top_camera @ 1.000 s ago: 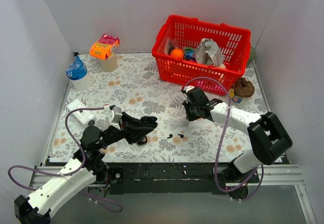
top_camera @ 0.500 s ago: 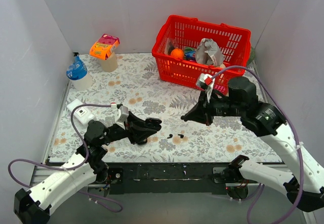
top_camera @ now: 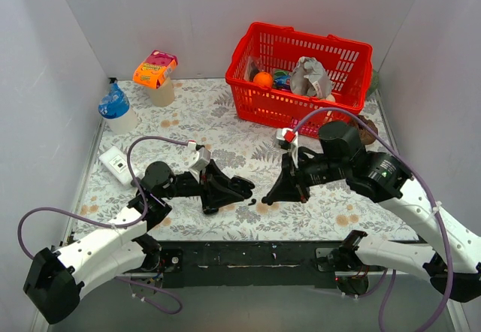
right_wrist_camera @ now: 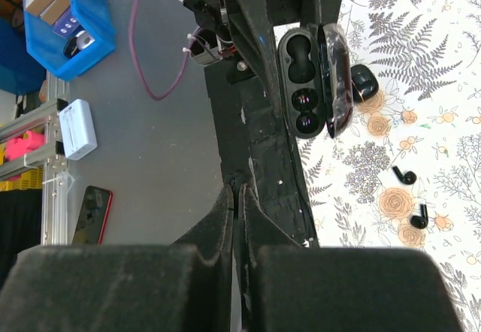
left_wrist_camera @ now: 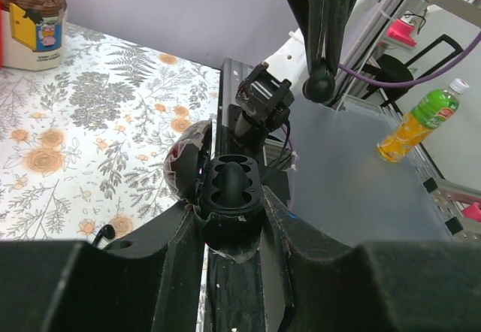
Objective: Insert the wireless bluetooth earbuds into the charging case
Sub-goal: Place the earbud in the charging case.
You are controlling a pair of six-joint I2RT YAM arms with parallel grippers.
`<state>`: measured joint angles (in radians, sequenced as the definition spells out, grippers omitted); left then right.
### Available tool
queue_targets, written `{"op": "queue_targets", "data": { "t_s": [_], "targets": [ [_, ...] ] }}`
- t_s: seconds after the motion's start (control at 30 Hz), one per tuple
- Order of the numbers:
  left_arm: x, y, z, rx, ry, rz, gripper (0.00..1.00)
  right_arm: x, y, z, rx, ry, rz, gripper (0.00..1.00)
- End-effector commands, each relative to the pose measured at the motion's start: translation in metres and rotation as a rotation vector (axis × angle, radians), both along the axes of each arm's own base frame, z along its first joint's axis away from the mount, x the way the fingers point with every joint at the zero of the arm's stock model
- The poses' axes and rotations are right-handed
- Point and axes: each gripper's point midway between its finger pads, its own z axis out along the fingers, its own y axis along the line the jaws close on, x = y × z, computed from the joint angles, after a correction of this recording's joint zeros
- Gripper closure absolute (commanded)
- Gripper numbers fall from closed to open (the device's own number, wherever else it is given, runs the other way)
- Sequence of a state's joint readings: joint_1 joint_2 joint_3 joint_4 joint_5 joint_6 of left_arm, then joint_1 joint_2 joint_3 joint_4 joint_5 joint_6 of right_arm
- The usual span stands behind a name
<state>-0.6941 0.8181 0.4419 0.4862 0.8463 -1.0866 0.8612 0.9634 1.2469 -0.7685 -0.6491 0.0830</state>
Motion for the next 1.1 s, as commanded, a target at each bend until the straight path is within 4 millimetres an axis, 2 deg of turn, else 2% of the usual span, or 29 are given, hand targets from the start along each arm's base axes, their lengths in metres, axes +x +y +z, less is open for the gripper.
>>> {"op": "queue_targets", "data": {
  "t_s": [0.0,0.23,0.43,0.57,1.07],
  "targets": [
    [-0.011,-0.001,0.025,-0.059,-0.059,-0.065,1.0,0.006,0.02,0.011,0.037,-0.046,-0.025,0.99],
    [-0.018,-0.002,0.023,-0.06,-0.06,-0.088,1.0,0.014,0.037,0.004,0.008,-0.073,-0.048,0.99],
    [-0.02,-0.009,0.019,-0.026,-0.077,-0.088,1.0,0.022,0.044,0.011,0.026,-0.093,-0.082,0.99],
    [-0.023,-0.011,0.018,-0.019,-0.077,-0.09,1.0,0.025,0.044,0.008,0.009,-0.097,-0.093,0.99],
    [-0.031,-0.008,0.027,-0.053,-0.095,-0.094,1.0,0.011,0.035,-0.014,-0.064,-0.093,-0.046,0.99]
  ]
}}
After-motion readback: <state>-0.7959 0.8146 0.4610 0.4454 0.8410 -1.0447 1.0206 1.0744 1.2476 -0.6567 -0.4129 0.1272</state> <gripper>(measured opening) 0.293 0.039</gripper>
